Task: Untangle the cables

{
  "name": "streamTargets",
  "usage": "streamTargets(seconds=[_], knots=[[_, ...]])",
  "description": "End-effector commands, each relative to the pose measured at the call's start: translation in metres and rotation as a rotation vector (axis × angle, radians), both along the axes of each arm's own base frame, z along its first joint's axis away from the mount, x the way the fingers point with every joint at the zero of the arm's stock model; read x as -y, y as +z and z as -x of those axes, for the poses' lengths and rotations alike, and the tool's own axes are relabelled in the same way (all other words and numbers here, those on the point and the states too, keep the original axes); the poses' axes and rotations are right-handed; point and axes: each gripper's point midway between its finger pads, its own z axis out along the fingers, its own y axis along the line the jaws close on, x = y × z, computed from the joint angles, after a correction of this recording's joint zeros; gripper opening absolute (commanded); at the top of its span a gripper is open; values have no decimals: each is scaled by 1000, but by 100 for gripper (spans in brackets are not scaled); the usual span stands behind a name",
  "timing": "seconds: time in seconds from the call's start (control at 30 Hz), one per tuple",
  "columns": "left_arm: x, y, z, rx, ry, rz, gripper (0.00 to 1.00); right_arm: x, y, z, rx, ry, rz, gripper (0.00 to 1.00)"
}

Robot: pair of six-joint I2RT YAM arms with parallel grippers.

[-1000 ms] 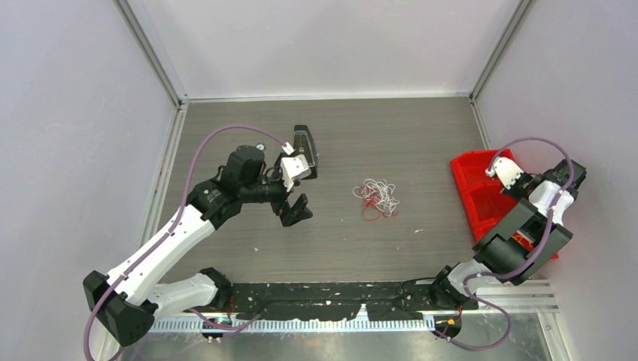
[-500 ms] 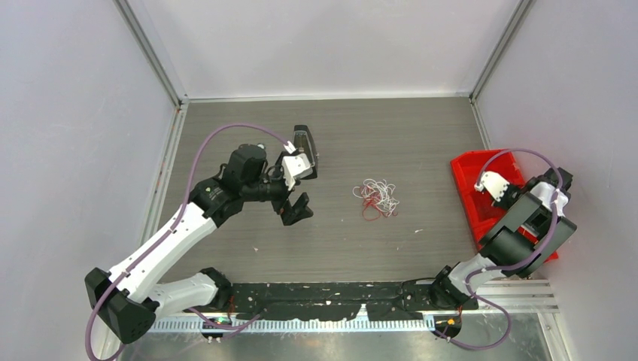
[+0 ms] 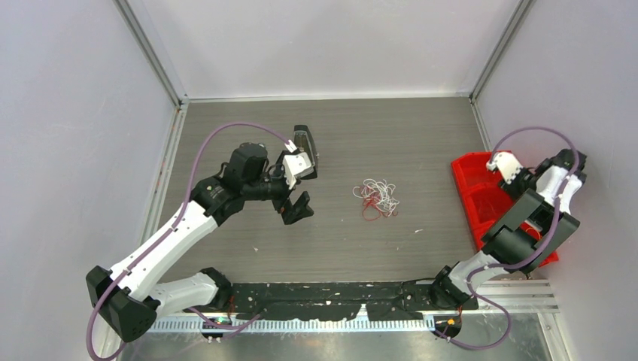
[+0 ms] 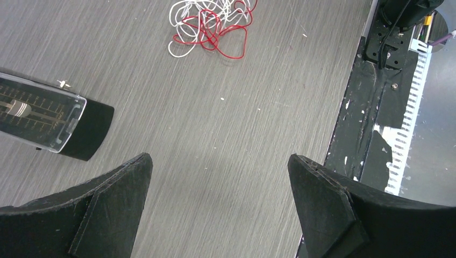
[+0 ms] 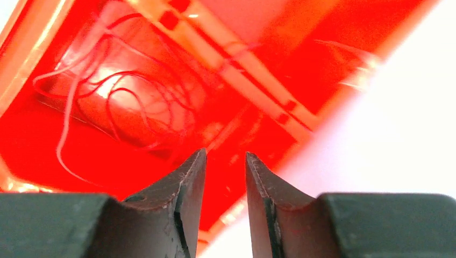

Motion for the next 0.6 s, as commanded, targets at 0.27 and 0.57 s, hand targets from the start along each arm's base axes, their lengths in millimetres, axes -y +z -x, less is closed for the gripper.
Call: streamTargets(seconds=[0.27, 0.57], knots=[[4, 22, -3, 54, -14, 43, 100, -25, 85, -11, 89, -137, -179, 56], [5, 23, -5, 53, -10, 44, 100, -32, 69, -46, 21, -420, -439, 53]])
